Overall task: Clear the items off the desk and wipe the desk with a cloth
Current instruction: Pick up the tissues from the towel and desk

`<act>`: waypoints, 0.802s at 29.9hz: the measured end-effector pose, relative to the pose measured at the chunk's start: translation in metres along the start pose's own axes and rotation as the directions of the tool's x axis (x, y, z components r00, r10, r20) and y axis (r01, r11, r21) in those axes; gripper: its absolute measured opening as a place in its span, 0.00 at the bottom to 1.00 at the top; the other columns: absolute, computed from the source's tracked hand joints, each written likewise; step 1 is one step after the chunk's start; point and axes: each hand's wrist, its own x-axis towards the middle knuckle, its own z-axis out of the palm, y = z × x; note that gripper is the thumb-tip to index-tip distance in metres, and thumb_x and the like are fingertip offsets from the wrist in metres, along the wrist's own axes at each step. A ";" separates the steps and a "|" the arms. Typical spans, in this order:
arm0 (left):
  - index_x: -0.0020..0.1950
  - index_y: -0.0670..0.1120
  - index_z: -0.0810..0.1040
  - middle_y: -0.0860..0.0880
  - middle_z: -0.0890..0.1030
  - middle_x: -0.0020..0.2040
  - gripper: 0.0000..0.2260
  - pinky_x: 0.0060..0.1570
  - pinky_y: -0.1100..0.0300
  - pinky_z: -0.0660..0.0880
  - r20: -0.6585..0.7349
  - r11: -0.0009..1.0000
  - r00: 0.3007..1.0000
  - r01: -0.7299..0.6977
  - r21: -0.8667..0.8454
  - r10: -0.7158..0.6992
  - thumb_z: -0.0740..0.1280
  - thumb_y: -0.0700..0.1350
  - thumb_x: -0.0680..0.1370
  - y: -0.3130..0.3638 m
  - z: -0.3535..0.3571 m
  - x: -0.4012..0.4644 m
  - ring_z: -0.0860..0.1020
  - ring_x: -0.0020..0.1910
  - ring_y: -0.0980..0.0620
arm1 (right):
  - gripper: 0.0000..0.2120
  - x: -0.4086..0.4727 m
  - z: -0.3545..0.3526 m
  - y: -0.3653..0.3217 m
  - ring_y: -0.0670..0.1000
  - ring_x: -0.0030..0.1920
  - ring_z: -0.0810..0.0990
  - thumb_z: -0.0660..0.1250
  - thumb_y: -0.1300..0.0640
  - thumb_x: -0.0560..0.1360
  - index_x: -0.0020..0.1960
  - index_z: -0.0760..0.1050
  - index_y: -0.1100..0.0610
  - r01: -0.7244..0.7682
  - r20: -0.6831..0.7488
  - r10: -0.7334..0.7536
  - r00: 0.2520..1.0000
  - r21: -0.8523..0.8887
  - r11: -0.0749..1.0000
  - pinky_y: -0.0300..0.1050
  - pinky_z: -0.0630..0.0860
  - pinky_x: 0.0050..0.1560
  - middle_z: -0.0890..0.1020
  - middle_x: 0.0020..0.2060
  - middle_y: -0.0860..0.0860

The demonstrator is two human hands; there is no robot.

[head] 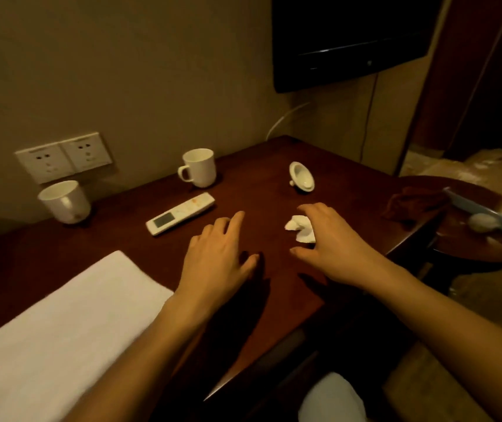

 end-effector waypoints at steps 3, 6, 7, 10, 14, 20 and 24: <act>0.77 0.51 0.53 0.48 0.67 0.71 0.34 0.61 0.51 0.69 0.020 0.997 0.997 -0.073 0.013 0.073 0.64 0.59 0.75 0.022 0.025 0.028 0.69 0.67 0.47 | 0.34 0.008 0.002 0.028 0.54 0.67 0.67 0.71 0.49 0.72 0.73 0.61 0.57 -0.029 -0.021 0.029 0.999 0.002 1.000 0.48 0.68 0.64 0.68 0.68 0.53; 0.75 0.51 0.57 0.47 0.69 0.69 0.31 0.58 0.51 0.70 0.026 0.990 0.990 -0.137 0.014 0.136 0.62 0.59 0.76 0.038 0.051 0.054 0.70 0.64 0.46 | 0.34 0.019 0.005 0.052 0.54 0.65 0.68 0.71 0.49 0.72 0.72 0.62 0.57 -0.067 -0.018 0.067 0.998 0.004 0.998 0.48 0.69 0.62 0.69 0.66 0.53; 0.74 0.51 0.59 0.48 0.70 0.68 0.29 0.57 0.51 0.70 0.027 0.988 0.987 -0.156 0.009 0.156 0.62 0.58 0.77 0.042 0.059 0.062 0.71 0.63 0.46 | 0.34 0.023 0.006 0.059 0.54 0.65 0.68 0.71 0.48 0.71 0.72 0.62 0.57 -0.081 -0.009 0.081 0.997 0.004 0.997 0.48 0.69 0.62 0.69 0.66 0.53; 0.72 0.50 0.62 0.48 0.71 0.66 0.25 0.55 0.53 0.71 0.041 0.979 0.978 -0.203 -0.003 0.203 0.61 0.57 0.78 0.049 0.080 0.083 0.71 0.61 0.47 | 0.34 0.032 0.011 0.073 0.54 0.66 0.68 0.71 0.49 0.72 0.72 0.61 0.57 -0.108 0.006 0.109 0.994 -0.013 0.994 0.49 0.69 0.63 0.69 0.66 0.53; 0.72 0.51 0.64 0.49 0.71 0.67 0.24 0.56 0.53 0.70 0.085 0.963 0.960 -0.268 -0.008 0.267 0.61 0.56 0.78 0.057 0.098 0.104 0.70 0.62 0.47 | 0.31 0.042 0.020 0.086 0.54 0.66 0.68 0.69 0.51 0.74 0.73 0.62 0.56 -0.125 0.025 0.127 0.992 -0.053 0.991 0.52 0.69 0.65 0.70 0.66 0.53; 0.65 0.48 0.69 0.47 0.75 0.55 0.16 0.47 0.52 0.69 0.123 0.955 0.948 -0.294 -0.024 0.295 0.61 0.50 0.78 0.060 0.101 0.115 0.75 0.52 0.45 | 0.11 0.054 0.027 0.094 0.50 0.43 0.78 0.66 0.59 0.75 0.56 0.75 0.52 -0.117 -0.010 0.117 0.993 0.000 0.993 0.47 0.75 0.41 0.79 0.44 0.49; 0.60 0.47 0.71 0.47 0.75 0.50 0.12 0.43 0.52 0.67 0.123 0.952 0.945 -0.306 -0.005 0.304 0.59 0.49 0.78 0.053 0.086 0.103 0.76 0.48 0.44 | 0.05 0.056 0.030 0.084 0.46 0.34 0.76 0.65 0.59 0.75 0.50 0.77 0.52 -0.105 -0.017 0.106 0.994 0.052 0.993 0.41 0.69 0.34 0.79 0.35 0.47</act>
